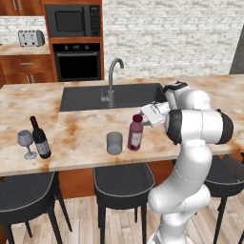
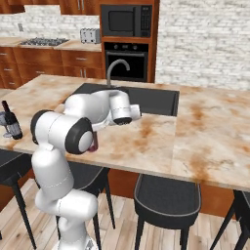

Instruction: There is a wine glass and glass cup on the dining counter. Place the wine bottle next to the wine glass and the juice bottle next to the glass cup.

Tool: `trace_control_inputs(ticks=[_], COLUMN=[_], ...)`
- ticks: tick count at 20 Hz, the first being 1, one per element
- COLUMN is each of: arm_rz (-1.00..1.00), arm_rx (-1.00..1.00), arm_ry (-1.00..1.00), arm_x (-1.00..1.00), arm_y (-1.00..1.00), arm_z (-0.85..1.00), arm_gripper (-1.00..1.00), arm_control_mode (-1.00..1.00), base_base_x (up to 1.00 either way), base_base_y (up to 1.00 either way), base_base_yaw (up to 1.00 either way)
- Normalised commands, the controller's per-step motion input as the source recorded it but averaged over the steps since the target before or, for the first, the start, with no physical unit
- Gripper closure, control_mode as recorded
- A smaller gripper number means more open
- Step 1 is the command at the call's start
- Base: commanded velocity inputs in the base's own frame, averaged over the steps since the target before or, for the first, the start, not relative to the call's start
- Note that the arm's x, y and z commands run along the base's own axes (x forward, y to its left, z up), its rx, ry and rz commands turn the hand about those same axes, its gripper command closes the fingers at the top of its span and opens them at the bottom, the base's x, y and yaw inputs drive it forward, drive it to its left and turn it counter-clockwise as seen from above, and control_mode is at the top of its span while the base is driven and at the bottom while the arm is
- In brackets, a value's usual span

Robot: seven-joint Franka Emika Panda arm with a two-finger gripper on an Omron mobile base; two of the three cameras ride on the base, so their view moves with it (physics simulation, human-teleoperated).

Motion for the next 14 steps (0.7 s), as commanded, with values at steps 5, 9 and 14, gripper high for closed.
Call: trace_control_inputs(ticks=[5, 9, 14], arm_rz=[-0.03, -0.04, -0.05], arm_rx=[0.00, 0.00, 0.00], arm_ry=[0.00, 0.00, 0.00], arm_x=[-0.02, -0.03, 0.00], arm_y=[-0.21, -0.13, 0.00], arm_z=[0.00, 0.00, 0.00], arm_gripper=[-1.00, -1.00, -1.00], arm_control_mode=[-1.00, -1.00, -1.00], base_base_x=[0.00, 0.00, 0.00], base_base_y=[0.00, 0.00, 0.00], base_base_yaw=[0.00, 0.00, 0.00])
